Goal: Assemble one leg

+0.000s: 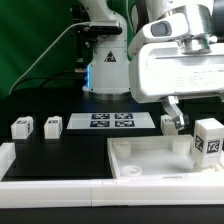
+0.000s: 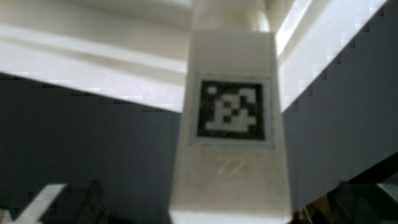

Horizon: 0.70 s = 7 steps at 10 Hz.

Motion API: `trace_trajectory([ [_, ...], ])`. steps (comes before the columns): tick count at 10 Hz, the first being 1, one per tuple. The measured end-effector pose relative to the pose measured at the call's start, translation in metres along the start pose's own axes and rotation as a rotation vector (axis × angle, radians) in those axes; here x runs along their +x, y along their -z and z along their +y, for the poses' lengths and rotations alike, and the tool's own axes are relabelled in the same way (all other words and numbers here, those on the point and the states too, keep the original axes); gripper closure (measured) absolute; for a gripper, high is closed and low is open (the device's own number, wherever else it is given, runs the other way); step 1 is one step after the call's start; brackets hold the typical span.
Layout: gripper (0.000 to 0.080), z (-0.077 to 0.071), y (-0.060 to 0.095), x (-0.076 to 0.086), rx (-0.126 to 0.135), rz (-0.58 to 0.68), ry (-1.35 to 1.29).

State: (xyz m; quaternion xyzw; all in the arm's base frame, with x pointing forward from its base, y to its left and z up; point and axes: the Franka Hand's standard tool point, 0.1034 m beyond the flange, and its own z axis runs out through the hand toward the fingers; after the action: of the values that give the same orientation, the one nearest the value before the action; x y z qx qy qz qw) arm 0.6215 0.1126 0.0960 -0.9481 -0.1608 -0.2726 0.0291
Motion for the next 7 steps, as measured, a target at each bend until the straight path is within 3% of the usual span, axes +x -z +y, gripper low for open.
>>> trace_trajectory([
  [1, 0.0151, 0.001, 0.0, 0.0, -0.002, 0.006, -0.001],
  [2, 0.0151, -0.004, -0.002, -0.005, 0.015, -0.051, -0.006],
  [3, 0.0151, -0.009, -0.001, -0.005, 0.048, -0.171, 0.001],
  [6, 0.0151, -0.004, 0.004, -0.004, 0.105, -0.41, 0.004],
  [7, 0.0151, -0.007, 0.007, -0.01, 0.136, -0.527, -0.001],
])
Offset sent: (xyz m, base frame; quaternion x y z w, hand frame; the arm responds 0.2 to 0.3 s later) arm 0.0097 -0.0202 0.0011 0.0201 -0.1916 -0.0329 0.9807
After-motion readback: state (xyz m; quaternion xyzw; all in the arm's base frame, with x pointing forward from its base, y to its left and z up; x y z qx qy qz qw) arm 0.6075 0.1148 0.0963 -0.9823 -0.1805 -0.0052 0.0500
